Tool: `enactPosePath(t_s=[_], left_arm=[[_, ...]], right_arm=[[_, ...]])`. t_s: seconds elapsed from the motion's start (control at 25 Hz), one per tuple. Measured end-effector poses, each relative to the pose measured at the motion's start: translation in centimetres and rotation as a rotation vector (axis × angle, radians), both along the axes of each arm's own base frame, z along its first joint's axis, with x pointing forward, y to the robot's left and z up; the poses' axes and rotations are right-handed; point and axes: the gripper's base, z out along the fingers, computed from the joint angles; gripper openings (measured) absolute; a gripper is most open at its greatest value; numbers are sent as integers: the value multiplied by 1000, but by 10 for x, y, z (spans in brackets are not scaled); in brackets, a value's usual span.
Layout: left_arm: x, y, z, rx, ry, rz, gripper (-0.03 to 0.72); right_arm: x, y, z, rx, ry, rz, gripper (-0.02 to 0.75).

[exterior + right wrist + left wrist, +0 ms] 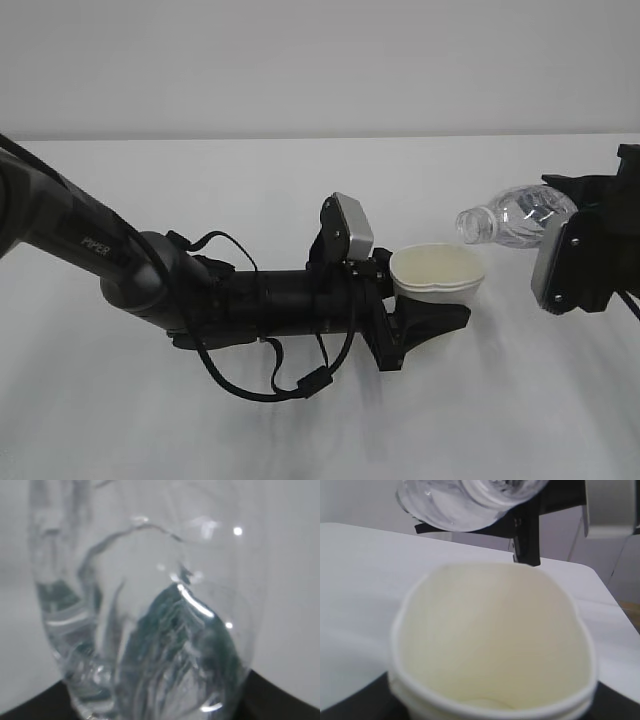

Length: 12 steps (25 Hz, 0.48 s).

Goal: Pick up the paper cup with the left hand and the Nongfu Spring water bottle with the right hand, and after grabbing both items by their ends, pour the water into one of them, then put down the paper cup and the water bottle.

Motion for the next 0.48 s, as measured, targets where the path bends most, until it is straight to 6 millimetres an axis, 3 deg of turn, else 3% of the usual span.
enactPosePath(t_s=[0.48], left_arm=[[-1, 0, 0, 5, -3, -12, 431]], right_arm=[[2, 0, 2, -43, -21, 13, 376]])
